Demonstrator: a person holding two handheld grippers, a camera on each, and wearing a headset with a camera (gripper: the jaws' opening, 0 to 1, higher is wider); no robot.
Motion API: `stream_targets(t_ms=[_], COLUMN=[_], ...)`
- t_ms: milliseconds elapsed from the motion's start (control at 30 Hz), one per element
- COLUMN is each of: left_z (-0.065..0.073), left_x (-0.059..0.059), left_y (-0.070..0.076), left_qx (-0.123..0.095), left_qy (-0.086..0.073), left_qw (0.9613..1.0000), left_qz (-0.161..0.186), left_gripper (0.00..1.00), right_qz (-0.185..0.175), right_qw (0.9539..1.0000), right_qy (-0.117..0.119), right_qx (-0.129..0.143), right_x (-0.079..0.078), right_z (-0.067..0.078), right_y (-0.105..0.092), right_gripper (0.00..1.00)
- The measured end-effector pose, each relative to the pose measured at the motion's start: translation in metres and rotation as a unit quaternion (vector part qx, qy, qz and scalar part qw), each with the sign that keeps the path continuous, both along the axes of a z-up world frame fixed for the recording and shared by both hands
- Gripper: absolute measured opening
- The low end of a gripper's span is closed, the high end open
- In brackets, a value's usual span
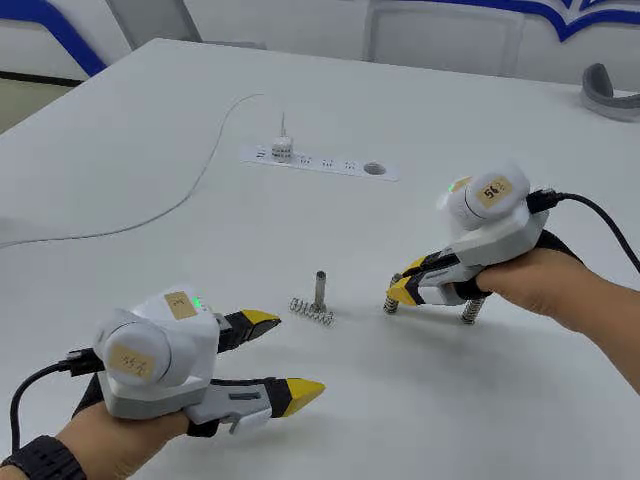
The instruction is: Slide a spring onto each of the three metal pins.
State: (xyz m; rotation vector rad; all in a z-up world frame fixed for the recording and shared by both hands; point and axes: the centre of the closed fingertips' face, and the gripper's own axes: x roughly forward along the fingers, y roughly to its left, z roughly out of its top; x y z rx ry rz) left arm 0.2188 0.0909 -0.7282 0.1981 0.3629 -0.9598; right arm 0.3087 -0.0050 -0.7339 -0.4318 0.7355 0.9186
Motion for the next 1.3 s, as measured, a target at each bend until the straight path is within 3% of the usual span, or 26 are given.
stream_targets(t_ms=[633,1067,1300], left_z=[0.002,0.003,0.003], left_x=[0.001,0.002,0.001], left_y=[-0.002,-0.001,0.0], left_qx=[-0.002,-0.002,-0.001], left_qy=[-0.003,-0.005,-0.005], left_qw=[1.0,1.0,1.0], left_qz=[-0.002,-0.001,0.0], left_gripper=[0.54,0.54,0.54], right_qz=[-0.009,0.02,0.031], right_qw=[1.0,0.9996,0.9992], right_qy=[-0.002,0.001,0.003], right_qx=[0.001,0.018,0.025], right_x=[-0.02,-0.039,-0.04], right_z=[-0.002,-0.003,-0.005], right_y=[-0.01,0.022,0.039], right_gripper=[0.16,0.16,0.16])
